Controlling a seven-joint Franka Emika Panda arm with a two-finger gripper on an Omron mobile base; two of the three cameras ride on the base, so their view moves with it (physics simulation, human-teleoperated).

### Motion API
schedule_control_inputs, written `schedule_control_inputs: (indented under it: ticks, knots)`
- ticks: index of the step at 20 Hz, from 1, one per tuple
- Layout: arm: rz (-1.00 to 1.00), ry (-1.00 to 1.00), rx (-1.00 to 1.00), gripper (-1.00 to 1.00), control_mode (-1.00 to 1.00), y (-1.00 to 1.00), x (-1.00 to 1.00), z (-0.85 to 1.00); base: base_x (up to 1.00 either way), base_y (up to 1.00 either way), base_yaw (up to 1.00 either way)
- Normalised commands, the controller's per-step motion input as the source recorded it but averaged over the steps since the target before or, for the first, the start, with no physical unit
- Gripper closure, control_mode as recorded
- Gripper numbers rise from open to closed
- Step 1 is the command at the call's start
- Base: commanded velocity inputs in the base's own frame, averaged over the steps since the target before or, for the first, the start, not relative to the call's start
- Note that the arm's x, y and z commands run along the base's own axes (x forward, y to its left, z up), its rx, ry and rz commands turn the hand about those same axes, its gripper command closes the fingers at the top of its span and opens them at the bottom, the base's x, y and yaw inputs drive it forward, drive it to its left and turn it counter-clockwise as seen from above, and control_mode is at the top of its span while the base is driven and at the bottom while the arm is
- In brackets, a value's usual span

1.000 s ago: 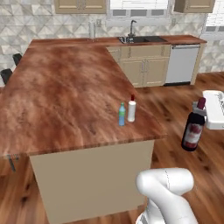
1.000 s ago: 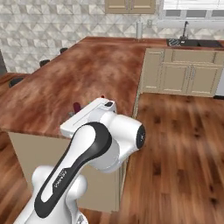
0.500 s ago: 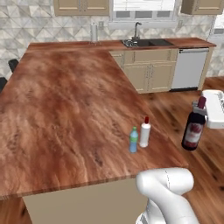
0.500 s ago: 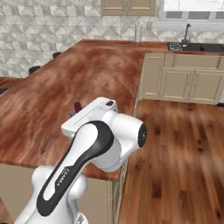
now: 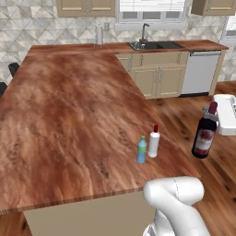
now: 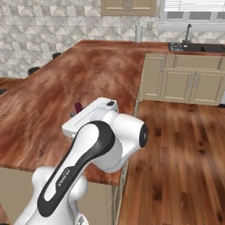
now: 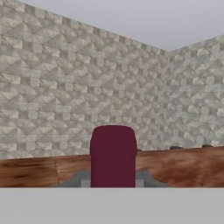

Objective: Move the drinks to the dining counter.

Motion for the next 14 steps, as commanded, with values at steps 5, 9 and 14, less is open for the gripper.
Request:
schedule_control_inputs:
  ticks: [5, 9, 14]
  knots:
    - [0.00, 0.00, 0.00, 1.00, -1.00, 0.00, 0.00, 0.00, 0.00, 0.00, 0.00]
    - [0.00, 0.03, 0.00, 1.00, -1.00, 0.00, 0.09, 0.00, 0.00, 0.00, 0.00]
    - [0.00, 0.03, 0.00, 1.00, -1.00, 0.00, 0.25, -0.07, 0.00, 0.00, 0.00]
